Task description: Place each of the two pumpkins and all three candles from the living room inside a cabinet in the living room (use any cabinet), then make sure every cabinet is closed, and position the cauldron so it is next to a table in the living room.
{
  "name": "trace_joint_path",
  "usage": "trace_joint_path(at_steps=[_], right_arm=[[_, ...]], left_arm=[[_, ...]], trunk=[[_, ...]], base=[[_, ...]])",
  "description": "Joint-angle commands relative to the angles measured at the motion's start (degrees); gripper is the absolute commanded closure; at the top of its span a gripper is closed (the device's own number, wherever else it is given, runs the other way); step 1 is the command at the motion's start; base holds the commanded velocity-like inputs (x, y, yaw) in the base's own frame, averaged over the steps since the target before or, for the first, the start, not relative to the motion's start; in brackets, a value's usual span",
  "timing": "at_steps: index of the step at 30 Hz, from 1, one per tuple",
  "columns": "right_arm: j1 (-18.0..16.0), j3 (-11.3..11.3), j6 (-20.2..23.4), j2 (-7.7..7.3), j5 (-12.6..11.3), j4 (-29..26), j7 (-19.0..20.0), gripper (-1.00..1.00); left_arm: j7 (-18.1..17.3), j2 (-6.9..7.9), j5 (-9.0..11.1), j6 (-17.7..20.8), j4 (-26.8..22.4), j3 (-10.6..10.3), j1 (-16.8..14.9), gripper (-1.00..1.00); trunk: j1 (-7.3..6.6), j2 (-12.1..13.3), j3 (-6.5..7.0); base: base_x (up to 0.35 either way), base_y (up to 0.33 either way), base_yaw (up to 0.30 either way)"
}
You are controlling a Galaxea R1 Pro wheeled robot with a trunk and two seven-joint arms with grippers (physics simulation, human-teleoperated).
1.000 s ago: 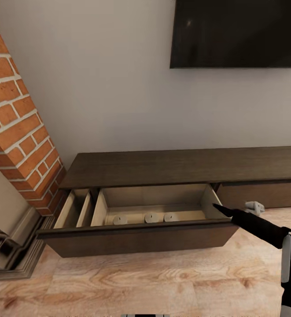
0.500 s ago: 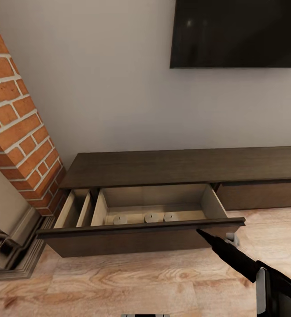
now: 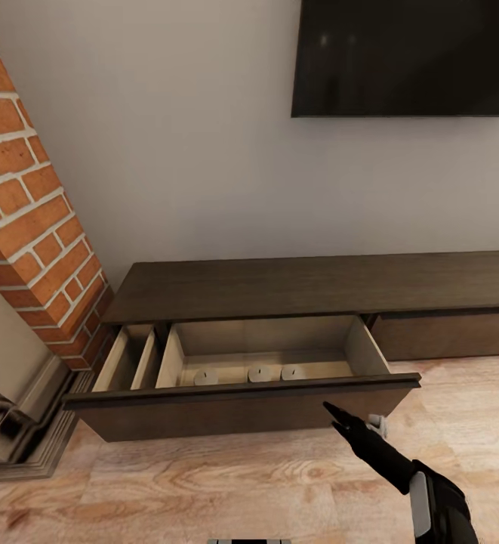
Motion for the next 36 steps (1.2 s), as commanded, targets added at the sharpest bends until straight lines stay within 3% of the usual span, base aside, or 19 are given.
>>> trace_joint_path(at_steps=[1, 7, 10, 13, 22, 36], right_arm=[[-0.43, -0.56, -0.53, 0.02, -1.1, 1.28, -0.05, -1.0], [-4.3, -1.86, -9.71, -1.1, -5.68, 12.05, -0.98, -1.0], [-6.5, -2.11, -14.7, -3.54, -6.8, 20.48, -2.34, -1.0], [-7.16, -2.2, -17.34, -4.48, -7.07, 23.47, -2.75, -1.0], [-7.85, -2.28, -20.09, -5.3, -7.25, 26.68, -3.41, -1.0], [-10.3, -2.28, -22.72, -5.69, -7.5, 32.32, -8.6, -1.0]], left_arm=[[0.3, 0.02, 0.44, 0.24, -0.14, 0.01, 0.02, -1.0], [0.36, -0.04, 0.44, 0.24, -0.14, 0.01, 0.02, -1.0], [0.41, -0.01, 0.4, 0.24, -0.08, 0.01, 0.02, -1.0], [0.44, 0.01, 0.42, 0.24, -0.07, 0.01, 0.02, -1.0], [0.47, 0.06, 0.41, 0.2, -0.06, 0.01, 0.02, -1.0], [0.47, 0.04, 0.42, 0.2, -0.06, 0.01, 0.02, -1.0]], trunk=[[-0.01, -0.02, -0.04], [-0.01, -0.02, -0.04], [-0.01, -0.02, -0.04], [-0.01, -0.02, -0.04], [-0.01, -0.02, -0.04], [-0.01, -0.02, -0.04]], base=[[0.0, 0.0, 0.0], [0.0, 0.0, 0.0], [0.0, 0.0, 0.0], [0.0, 0.0, 0.0], [0.0, 0.0, 0.0], [0.0, 0.0, 0.0]])
